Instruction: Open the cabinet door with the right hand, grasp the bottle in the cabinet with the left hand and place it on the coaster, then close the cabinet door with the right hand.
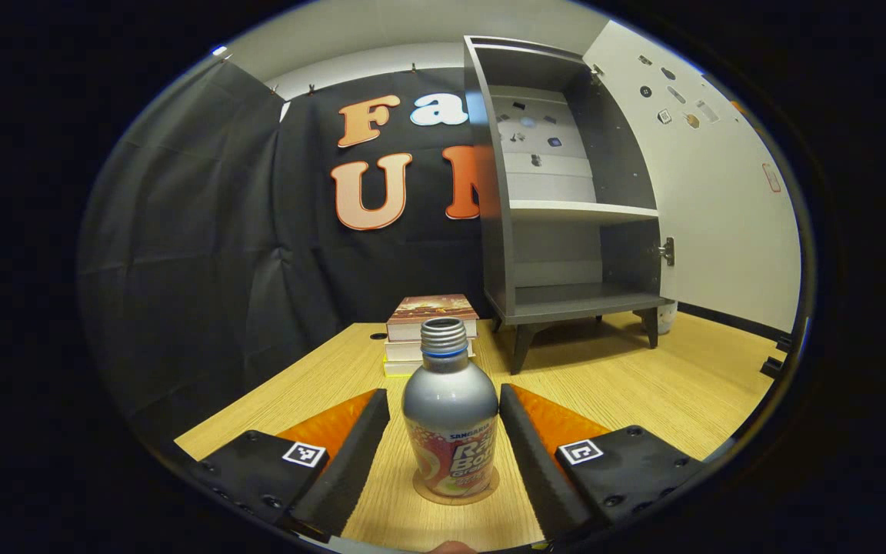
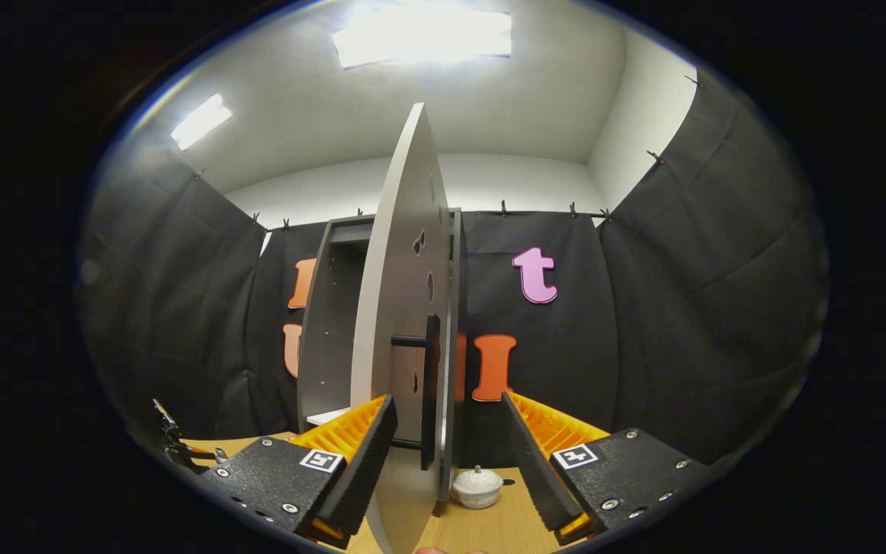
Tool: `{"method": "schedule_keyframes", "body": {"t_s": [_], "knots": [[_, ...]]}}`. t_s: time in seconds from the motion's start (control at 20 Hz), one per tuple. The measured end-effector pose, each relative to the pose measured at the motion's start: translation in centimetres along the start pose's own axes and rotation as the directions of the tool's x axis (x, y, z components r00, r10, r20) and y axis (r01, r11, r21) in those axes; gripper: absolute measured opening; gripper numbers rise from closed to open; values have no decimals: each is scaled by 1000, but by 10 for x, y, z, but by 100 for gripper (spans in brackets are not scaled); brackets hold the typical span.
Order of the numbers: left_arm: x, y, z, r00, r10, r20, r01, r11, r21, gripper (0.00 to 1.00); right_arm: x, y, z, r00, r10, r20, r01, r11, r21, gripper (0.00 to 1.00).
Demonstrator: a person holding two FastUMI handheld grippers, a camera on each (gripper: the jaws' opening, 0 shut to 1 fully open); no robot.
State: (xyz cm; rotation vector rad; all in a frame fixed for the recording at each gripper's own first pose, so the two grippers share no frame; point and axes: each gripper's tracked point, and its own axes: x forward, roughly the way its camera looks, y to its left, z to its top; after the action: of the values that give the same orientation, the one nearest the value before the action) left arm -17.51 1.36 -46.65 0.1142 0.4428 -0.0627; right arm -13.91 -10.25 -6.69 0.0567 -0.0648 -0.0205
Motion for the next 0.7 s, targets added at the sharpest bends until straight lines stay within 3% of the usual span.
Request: {"method": "schedule_keyframes", "body": {"t_s": [0.35, 0.6, 0.65, 0.7], "knots": [[-13, 11, 52, 1000, -4, 20, 4, 999, 35, 96, -1, -2, -2, 1000, 14, -10, -14, 1000, 11, 84], [-20, 13, 95, 999, -17, 44, 17, 1000, 5, 96, -4, -16, 3, 1000, 6, -19, -6, 1000, 17, 85], [-21, 13, 103, 999, -24, 44, 24, 1000, -9, 96, -5, -19, 6, 1000, -1, -14, 1, 1000, 6, 90], [-20, 9, 110, 999, -39, 37, 40, 999, -20, 96, -6, -18, 8, 1000, 7, -12, -7, 1000, 5, 86]]}}
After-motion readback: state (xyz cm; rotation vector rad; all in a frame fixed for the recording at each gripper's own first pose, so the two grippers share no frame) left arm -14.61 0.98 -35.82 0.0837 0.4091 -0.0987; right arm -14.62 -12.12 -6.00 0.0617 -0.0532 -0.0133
